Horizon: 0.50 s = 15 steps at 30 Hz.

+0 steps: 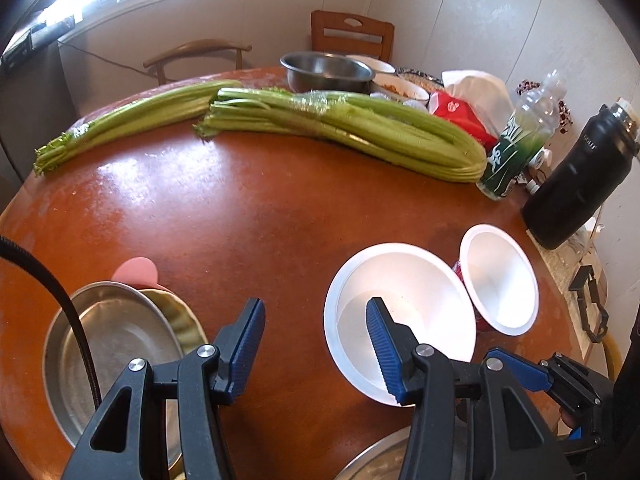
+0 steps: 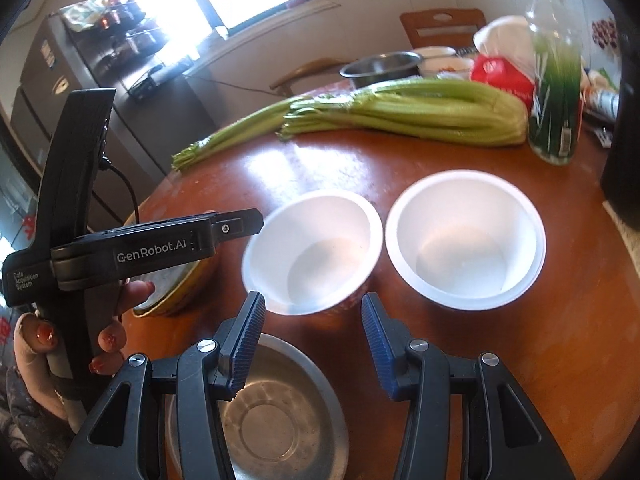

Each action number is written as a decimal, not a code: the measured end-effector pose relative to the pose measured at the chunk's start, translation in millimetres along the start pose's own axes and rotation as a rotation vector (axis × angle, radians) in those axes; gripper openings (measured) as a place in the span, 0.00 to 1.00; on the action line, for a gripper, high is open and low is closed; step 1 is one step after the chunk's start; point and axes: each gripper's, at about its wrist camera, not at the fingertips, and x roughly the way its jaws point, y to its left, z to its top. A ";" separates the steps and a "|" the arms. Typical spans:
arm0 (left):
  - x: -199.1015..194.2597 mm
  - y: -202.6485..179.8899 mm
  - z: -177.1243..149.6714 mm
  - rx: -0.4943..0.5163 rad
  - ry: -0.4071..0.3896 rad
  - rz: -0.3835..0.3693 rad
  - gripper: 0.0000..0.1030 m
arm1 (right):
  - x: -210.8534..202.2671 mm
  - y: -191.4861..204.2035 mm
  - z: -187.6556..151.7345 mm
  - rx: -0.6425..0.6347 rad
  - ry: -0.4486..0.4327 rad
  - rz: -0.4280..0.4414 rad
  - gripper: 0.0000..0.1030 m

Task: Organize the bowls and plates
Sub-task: 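Move the left tool to the red-printed white bowl and grasp its rim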

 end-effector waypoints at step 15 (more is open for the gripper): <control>29.0 -7.1 1.3 0.018 0.057 -0.018 0.51 | 28.2 -13.5 11.2 0.025 0.009 -0.011 0.51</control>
